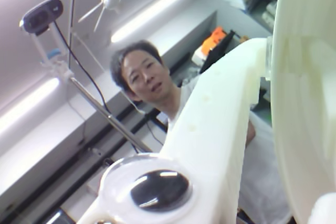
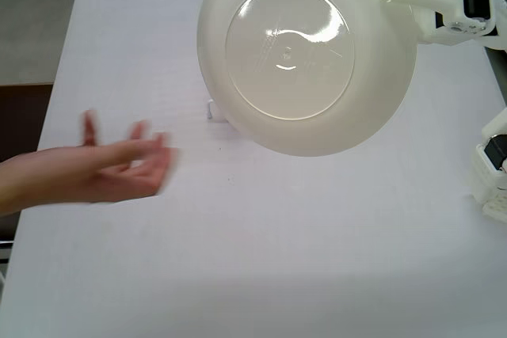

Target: Could you take three plates?

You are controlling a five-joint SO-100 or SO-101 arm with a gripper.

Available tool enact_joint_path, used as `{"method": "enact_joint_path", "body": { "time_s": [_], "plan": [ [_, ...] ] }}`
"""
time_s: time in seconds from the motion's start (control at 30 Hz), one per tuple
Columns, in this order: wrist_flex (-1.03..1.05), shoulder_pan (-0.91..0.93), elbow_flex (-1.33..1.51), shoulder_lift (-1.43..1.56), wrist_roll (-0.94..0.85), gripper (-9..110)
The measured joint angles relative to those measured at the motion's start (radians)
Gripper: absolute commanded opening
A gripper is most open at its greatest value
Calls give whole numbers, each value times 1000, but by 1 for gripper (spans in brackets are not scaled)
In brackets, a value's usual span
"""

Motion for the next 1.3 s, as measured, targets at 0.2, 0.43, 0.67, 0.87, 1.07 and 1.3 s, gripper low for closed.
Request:
{"method": "enact_joint_path", "body": {
  "time_s": [0.2, 0.43, 0.67, 0.87, 1.07, 1.3],
  "plan": [
    [-9, 0, 0, 0, -9, 0],
    [-15, 0, 0, 0, -11, 0],
    [-28, -2, -2, 0, -11, 0],
    [-28, 2, 9, 0, -43, 36],
    [5, 28, 9, 0, -34, 38],
    [89, 55, 9, 0, 43, 36]
  ]
}}
